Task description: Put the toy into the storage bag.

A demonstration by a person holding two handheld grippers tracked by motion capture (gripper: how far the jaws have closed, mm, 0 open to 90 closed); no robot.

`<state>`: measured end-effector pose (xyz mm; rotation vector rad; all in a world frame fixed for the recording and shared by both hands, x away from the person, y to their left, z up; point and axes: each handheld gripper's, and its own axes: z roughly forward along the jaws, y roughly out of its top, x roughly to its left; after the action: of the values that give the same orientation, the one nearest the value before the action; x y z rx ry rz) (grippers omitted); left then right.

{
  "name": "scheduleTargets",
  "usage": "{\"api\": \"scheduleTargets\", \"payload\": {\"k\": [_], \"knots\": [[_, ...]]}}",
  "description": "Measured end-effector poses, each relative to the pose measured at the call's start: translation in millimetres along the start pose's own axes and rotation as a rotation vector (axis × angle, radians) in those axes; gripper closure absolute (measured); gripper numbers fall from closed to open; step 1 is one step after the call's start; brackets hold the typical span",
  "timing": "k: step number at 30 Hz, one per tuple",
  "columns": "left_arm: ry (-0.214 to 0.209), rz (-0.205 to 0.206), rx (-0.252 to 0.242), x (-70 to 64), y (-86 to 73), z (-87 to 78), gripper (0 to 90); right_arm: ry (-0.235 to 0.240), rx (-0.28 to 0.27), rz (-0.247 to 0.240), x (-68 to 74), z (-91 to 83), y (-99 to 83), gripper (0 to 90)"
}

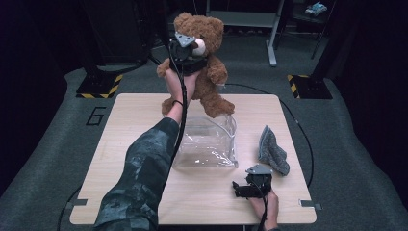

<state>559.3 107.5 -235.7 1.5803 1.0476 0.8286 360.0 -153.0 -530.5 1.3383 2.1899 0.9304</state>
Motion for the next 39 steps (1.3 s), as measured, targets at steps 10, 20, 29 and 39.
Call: {"api": "scheduleTargets", "payload": {"k": [10,20,29,39], "knots": [[-0.027,-0.069,0.028,11.2,-37.6,0.9,44.4,0.000,0.000,0.004,0.2,-0.3,0.0,2.3],[-0.061,-0.043,0.099,-1.2,-65.5,-3.7,42.4,-0.009,0.000,0.001,-0.6,-0.3,-0.1,2.4],[-0.082,-0.048,0.164,-14.2,-83.9,-8.7,39.4,-0.014,-0.004,0.021,0.6,0.0,0.1,2.5],[-0.115,-0.043,0.282,-17.4,-112.8,-12.9,34.9,-0.016,-0.005,0.021,0.6,0.2,0.1,2.5]]}}
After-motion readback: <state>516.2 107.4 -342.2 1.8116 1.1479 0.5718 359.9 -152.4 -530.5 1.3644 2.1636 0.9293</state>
